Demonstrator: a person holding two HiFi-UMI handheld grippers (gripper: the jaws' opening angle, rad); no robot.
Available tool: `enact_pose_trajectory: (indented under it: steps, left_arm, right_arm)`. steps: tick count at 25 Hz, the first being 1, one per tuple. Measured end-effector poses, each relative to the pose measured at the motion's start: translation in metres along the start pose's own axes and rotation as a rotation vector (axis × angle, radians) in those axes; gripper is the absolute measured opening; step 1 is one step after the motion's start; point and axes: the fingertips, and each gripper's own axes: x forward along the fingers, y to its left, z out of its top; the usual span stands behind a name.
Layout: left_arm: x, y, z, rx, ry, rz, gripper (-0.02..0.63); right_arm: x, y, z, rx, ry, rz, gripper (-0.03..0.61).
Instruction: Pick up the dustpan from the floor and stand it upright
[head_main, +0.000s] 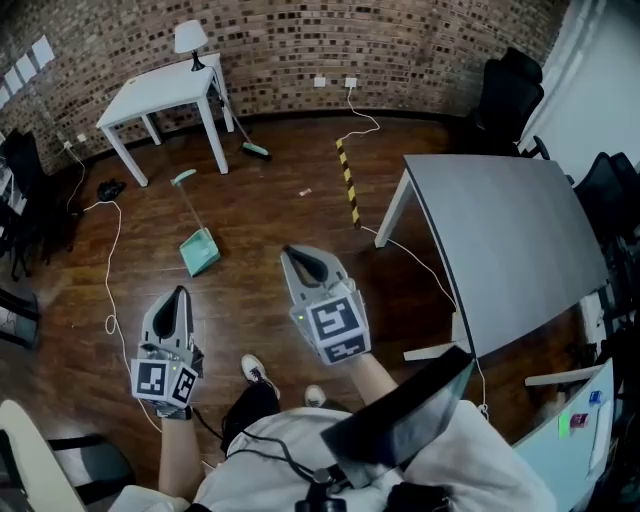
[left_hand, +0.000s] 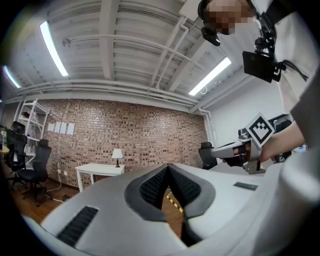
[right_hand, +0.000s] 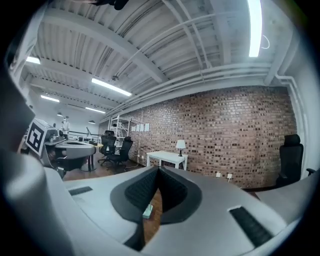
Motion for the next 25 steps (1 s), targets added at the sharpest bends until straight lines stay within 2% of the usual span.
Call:
enact_pose_trajectory:
  steps: [5, 10, 12, 16, 25]
  left_arm:
    - [-0.039, -0.018, 0.019, 0.011, -0.014, 0.0, 0.0]
    - [-0.058, -0.011, 0.036, 0.042, -0.035, -0.01, 0.0]
    - [-0.062, -0.004, 0.043, 0.042, -0.057, -0.005, 0.0]
    - [-0.068, 0.003, 0.048, 0.042, -0.08, -0.014, 0.0]
    - [-0.073, 0.016, 0.053, 0.065, -0.087, -0.035, 0.0]
  right_arm:
    - [-0.04, 0.024, 0.006, 0.0, -0.012, 0.001, -0.005]
    - [-0.049, 0.057, 0.025, -0.032, -0.046, -0.004, -0.005]
    - [-0.049, 0.068, 0.031, -0.054, -0.059, -0.017, -0.005]
    - [-0.045, 0.09, 0.031, -0.027, -0.058, 0.005, -0.006]
    - [-0.033, 0.116, 0.049, -0.047, -0.093, 0.039, -0.008]
